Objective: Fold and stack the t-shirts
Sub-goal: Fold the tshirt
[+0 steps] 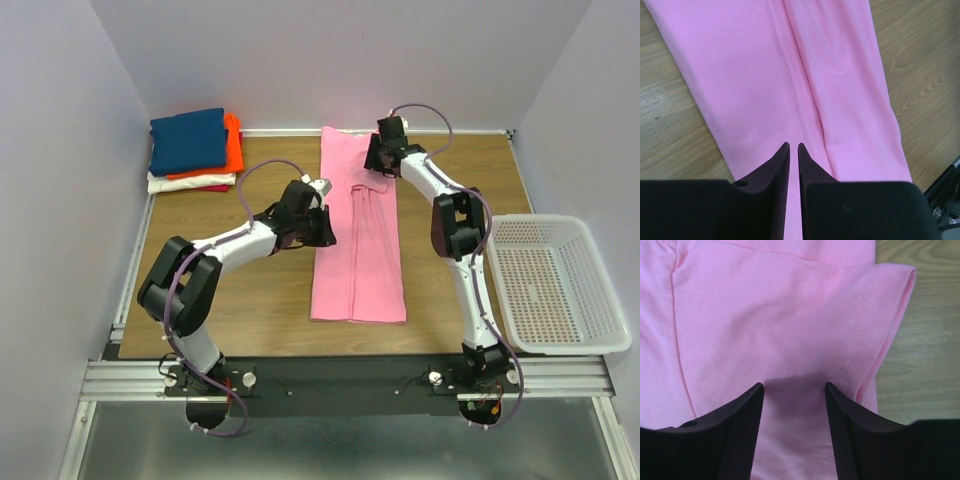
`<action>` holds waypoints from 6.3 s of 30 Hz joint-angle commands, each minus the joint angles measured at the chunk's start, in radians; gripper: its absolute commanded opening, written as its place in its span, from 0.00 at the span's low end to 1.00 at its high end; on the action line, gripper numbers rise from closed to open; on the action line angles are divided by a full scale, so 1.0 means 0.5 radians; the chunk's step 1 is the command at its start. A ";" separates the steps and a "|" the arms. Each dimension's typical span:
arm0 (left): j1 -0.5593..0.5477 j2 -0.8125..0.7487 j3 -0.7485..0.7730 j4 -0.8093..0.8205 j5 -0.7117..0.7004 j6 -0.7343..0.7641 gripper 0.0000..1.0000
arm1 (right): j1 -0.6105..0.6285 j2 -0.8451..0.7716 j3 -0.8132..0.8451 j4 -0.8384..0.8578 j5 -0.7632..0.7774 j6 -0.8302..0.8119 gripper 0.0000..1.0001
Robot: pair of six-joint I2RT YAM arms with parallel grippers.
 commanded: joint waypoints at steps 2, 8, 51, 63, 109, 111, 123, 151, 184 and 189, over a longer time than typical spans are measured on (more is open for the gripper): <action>0.028 0.019 0.025 0.085 0.136 -0.024 0.21 | -0.016 0.071 0.139 -0.092 -0.061 -0.042 0.64; 0.043 -0.073 -0.089 0.079 0.114 -0.036 0.23 | -0.013 -0.208 0.038 -0.092 -0.055 -0.054 0.67; -0.125 -0.671 -0.939 -0.222 0.194 -0.303 0.37 | 0.030 -2.736 -3.377 -0.233 -0.831 0.581 0.53; -0.199 -0.625 -0.951 -0.320 0.157 -0.337 0.37 | 0.030 -2.782 -3.515 -0.282 -0.917 0.615 0.51; -0.073 -0.233 -0.053 -0.468 0.050 -0.040 0.00 | 0.039 -2.378 -2.666 -0.175 -0.463 0.532 0.00; -0.046 -0.168 0.039 -0.471 0.038 -0.030 0.00 | 0.039 -2.283 -2.565 -0.126 -0.344 0.523 0.00; 0.123 0.191 0.411 -0.446 -0.079 -0.058 0.00 | 0.039 -1.672 -2.046 0.064 -0.089 0.473 0.00; 0.332 0.755 1.190 -0.468 0.016 -0.030 0.00 | -0.087 -1.169 -1.414 0.067 -0.141 0.498 0.00; 0.534 0.786 1.338 -0.376 0.099 0.046 0.32 | -0.188 -1.181 -1.337 0.067 -0.377 0.302 0.48; 0.445 0.737 1.184 -0.348 0.050 0.013 0.08 | -0.084 -1.181 -1.392 0.074 -0.316 0.283 0.46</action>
